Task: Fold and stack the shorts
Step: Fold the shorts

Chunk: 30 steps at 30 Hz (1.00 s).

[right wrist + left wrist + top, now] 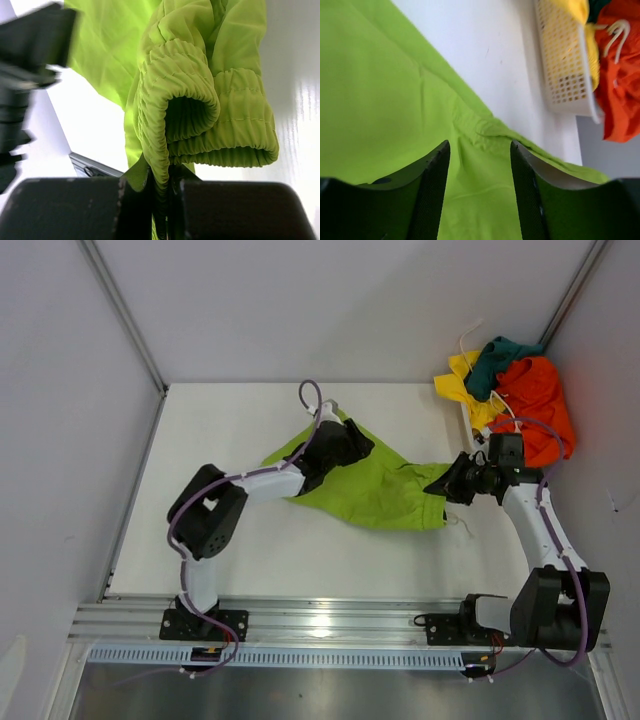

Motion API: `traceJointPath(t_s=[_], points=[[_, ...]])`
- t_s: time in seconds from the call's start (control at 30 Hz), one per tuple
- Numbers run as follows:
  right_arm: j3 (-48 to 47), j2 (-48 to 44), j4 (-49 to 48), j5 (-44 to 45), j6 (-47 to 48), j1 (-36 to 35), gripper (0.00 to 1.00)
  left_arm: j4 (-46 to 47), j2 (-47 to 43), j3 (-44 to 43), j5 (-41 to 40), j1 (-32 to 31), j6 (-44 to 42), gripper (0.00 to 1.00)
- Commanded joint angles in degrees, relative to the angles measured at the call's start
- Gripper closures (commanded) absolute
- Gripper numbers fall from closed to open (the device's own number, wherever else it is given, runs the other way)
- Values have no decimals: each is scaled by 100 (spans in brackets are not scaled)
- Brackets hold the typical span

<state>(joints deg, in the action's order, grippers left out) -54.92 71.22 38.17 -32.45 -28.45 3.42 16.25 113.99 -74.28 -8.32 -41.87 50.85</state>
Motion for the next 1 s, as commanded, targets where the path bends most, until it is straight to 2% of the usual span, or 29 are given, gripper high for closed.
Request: traceJointPath(t_s=[0.0, 0.1, 0.2, 0.3, 0.43, 0.63, 0.8, 0.97], points=[[-265, 120, 208, -201, 427, 62, 100, 115, -763, 387, 164, 231, -365, 44], [-396, 322, 287, -174, 603, 123, 100, 19, -1159, 783, 173, 311, -602, 44], [-441, 471, 217, -200, 612, 141, 100, 439, -1458, 1624, 339, 276, -384, 44], [-424, 542, 121, -227, 568, 141, 100, 879, -1503, 2082, 392, 100, -190, 45], [-432, 533, 120, -210, 559, 141, 100, 1266, -1328, 2313, 410, -163, -41, 45], [-695, 665, 287, -174, 726, 238, 100, 1257, -791, 2154, 410, -480, 12, 46], [-1056, 893, 419, -227, 788, 168, 100, 1302, -730, 2330, 15, -822, 21, 48], [-1241, 937, 340, -297, 762, 19, 100, 1829, -607, 2857, 32, -981, 416, 50]])
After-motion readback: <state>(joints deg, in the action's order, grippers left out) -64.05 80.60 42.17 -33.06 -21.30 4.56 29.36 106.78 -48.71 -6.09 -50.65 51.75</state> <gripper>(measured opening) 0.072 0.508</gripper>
